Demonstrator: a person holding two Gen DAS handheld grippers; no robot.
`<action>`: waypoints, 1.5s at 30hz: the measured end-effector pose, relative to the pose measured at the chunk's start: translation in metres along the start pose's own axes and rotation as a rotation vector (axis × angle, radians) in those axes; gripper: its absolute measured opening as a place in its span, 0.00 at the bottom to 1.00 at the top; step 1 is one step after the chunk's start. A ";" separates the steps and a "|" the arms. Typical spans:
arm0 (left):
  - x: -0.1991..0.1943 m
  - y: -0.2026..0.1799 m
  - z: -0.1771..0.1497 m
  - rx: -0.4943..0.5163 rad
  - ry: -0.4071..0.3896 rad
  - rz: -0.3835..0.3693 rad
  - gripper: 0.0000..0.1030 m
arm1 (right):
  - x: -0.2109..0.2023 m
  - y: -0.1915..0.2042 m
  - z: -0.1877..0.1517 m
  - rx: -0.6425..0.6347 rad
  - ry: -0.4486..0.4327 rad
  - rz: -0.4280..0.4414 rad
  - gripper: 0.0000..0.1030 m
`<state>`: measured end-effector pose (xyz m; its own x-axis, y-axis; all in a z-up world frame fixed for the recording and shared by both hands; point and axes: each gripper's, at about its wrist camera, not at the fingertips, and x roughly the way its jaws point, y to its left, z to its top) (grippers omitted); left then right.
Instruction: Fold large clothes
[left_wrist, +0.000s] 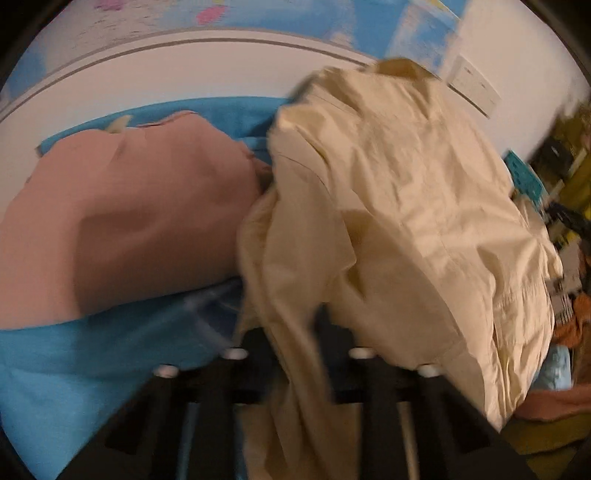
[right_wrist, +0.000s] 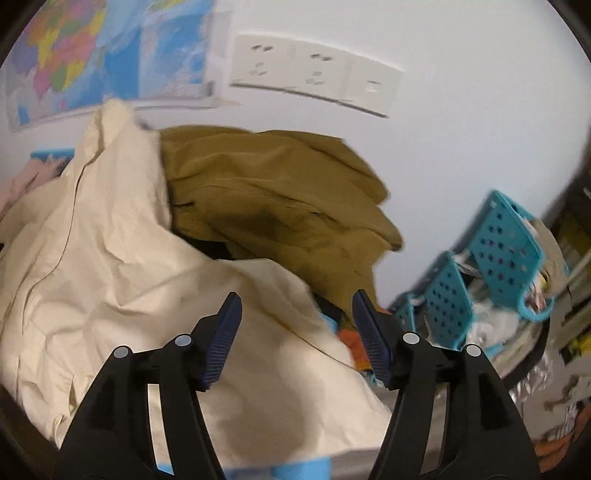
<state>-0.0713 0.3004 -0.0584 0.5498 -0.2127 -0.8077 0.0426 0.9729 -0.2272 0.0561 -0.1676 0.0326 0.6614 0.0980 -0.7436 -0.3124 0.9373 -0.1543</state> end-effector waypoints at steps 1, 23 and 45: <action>-0.004 0.005 0.002 -0.027 -0.011 -0.004 0.09 | -0.007 -0.006 -0.002 0.030 -0.014 0.055 0.61; -0.095 0.019 0.030 -0.089 -0.265 0.082 0.07 | 0.011 0.056 0.080 -0.097 -0.178 0.086 0.01; -0.103 -0.026 -0.017 0.123 -0.286 0.275 0.86 | -0.047 0.047 -0.026 0.032 -0.193 0.256 0.70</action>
<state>-0.1426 0.2954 0.0215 0.7632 0.0739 -0.6420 -0.0488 0.9972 0.0568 -0.0075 -0.1368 0.0432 0.6823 0.3907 -0.6179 -0.4657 0.8838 0.0445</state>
